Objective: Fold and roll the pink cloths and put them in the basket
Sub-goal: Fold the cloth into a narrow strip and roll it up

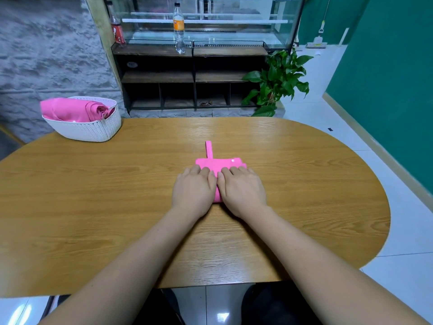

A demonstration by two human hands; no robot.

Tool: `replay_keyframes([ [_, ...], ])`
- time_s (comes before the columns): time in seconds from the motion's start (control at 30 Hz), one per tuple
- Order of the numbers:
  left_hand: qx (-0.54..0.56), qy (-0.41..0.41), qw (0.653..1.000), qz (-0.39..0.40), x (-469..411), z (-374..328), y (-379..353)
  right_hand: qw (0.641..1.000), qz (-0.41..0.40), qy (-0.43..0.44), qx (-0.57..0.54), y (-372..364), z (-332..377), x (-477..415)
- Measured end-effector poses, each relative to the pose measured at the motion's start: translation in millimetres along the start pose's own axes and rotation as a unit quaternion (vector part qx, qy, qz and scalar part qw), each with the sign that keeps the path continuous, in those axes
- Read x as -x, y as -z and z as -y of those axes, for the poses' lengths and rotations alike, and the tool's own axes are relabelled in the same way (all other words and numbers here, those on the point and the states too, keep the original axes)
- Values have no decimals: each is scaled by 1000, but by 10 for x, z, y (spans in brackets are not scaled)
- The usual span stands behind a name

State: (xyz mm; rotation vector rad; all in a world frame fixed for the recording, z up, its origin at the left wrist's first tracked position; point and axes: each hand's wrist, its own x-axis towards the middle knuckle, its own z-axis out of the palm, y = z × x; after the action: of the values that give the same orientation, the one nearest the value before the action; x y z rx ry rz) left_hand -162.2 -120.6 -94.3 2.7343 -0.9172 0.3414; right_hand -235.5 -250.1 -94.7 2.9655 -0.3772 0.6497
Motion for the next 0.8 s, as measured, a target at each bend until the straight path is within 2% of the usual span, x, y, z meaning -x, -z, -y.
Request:
replay_keyframes([
  [0.17,33,11,996,-84,75,20,-129,995,99,23,4,173,-15,-159],
  [0.23,47,5,995,-89,70,35,-122,989,141,40,-8,204,-38,-230],
  [0.3,70,0,994,-84,37,57,-95,980,194,30,-23,233,-33,-296],
  [0.37,83,-1,994,-69,1,75,-52,976,215,13,-38,231,-16,-330],
  [0.47,70,9,997,-23,-56,74,18,981,191,19,-36,216,-10,-252],
  [0.57,51,20,998,32,-128,59,56,993,111,37,-1,179,-11,-92],
  [0.7,30,20,992,119,-254,37,156,1000,25,0,1,66,-15,41],
  [0.8,50,40,988,143,-297,35,161,1000,-5,-11,5,39,12,75],
])
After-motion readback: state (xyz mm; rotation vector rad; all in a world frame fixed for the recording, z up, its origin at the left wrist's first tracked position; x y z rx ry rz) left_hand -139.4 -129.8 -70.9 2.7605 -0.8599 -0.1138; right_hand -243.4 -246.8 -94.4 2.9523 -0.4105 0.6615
